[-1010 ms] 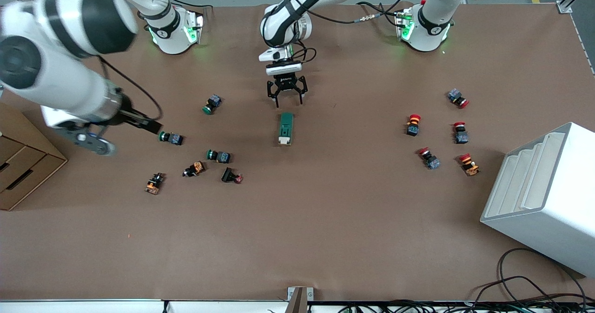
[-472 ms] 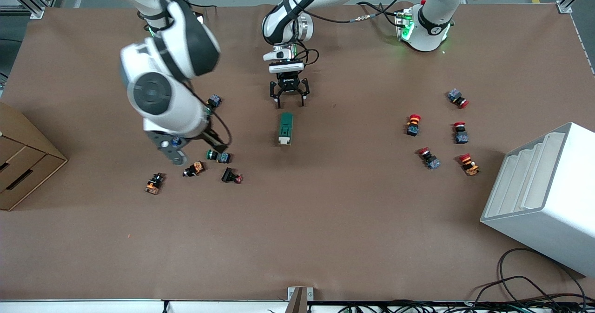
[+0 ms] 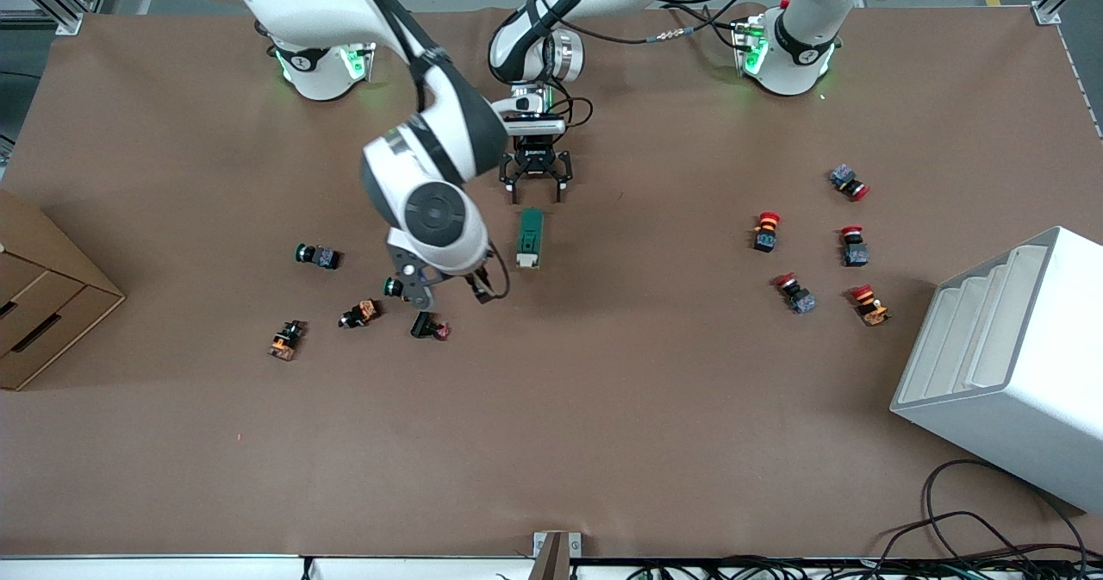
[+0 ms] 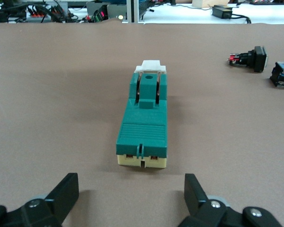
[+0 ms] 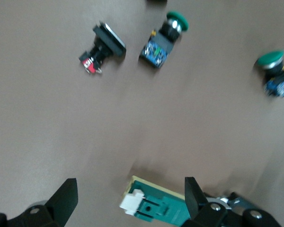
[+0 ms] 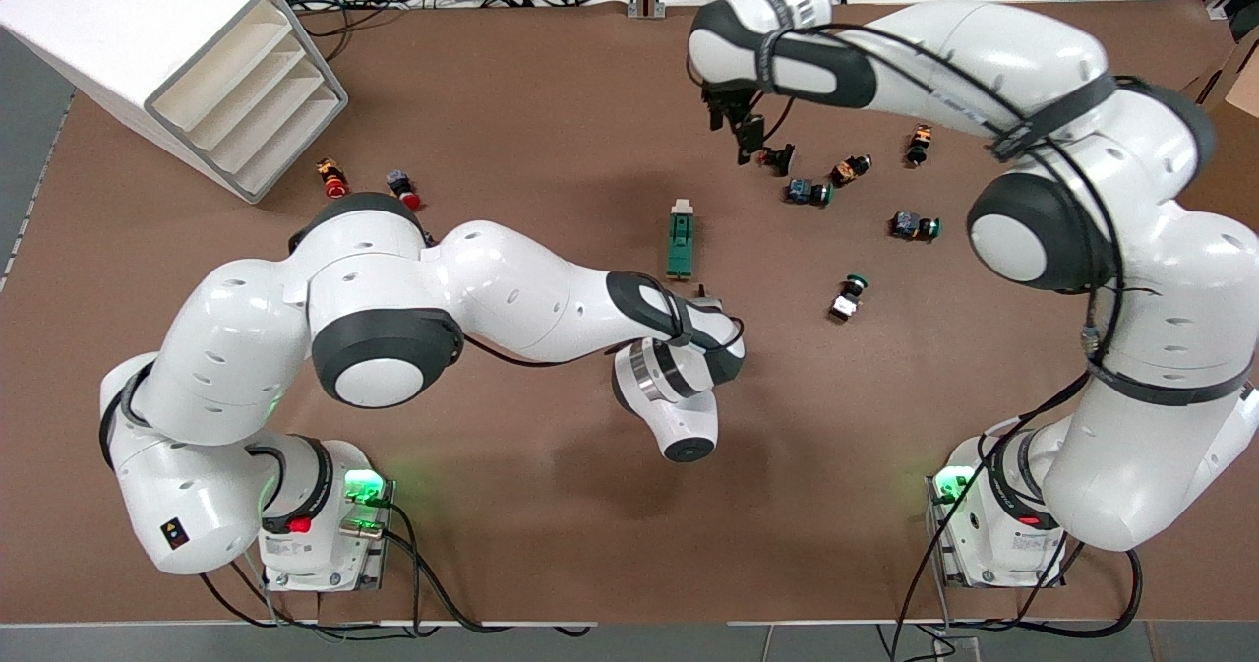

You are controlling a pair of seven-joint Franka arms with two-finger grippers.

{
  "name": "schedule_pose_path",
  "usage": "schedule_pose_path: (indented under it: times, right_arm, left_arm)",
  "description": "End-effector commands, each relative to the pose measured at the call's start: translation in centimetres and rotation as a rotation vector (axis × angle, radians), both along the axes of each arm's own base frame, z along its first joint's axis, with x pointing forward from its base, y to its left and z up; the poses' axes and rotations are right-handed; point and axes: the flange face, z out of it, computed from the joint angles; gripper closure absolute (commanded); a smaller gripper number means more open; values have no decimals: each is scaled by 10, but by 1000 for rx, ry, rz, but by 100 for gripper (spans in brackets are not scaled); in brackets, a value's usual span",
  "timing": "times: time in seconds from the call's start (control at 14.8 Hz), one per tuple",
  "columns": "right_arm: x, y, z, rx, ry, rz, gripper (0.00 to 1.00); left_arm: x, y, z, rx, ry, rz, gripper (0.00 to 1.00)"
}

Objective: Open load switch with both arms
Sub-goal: 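Reach the right gripper to the switch lever while the left gripper holds it, then press the white lever down with the right gripper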

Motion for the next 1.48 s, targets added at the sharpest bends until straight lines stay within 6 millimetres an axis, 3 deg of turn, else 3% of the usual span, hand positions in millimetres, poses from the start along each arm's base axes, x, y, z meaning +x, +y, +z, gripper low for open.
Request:
schedule_pose_path:
  times: [0.0, 0.4, 0.74, 1.15, 1.41]
  right_arm:
    - [0, 21, -26, -17, 0, -104, 0]
    - [-15, 42, -75, -9, 54, -266, 0]
    - [-30, 55, -96, -6, 114, -284, 0]
    - [-53, 62, -105, -63, 189, -250, 0]
    - [-57, 64, -98, -85, 219, -235, 0]
  left_arm:
    - [6, 3, -17, 4, -39, -26, 3]
    - [5, 5, -19, 15, -38, -29, 3]
    - [6, 5, -19, 10, -37, -23, 3]
    - [7, 5, -19, 0, -31, -7, 3]
    - [7, 8, -22, 5, -28, -3, 3]
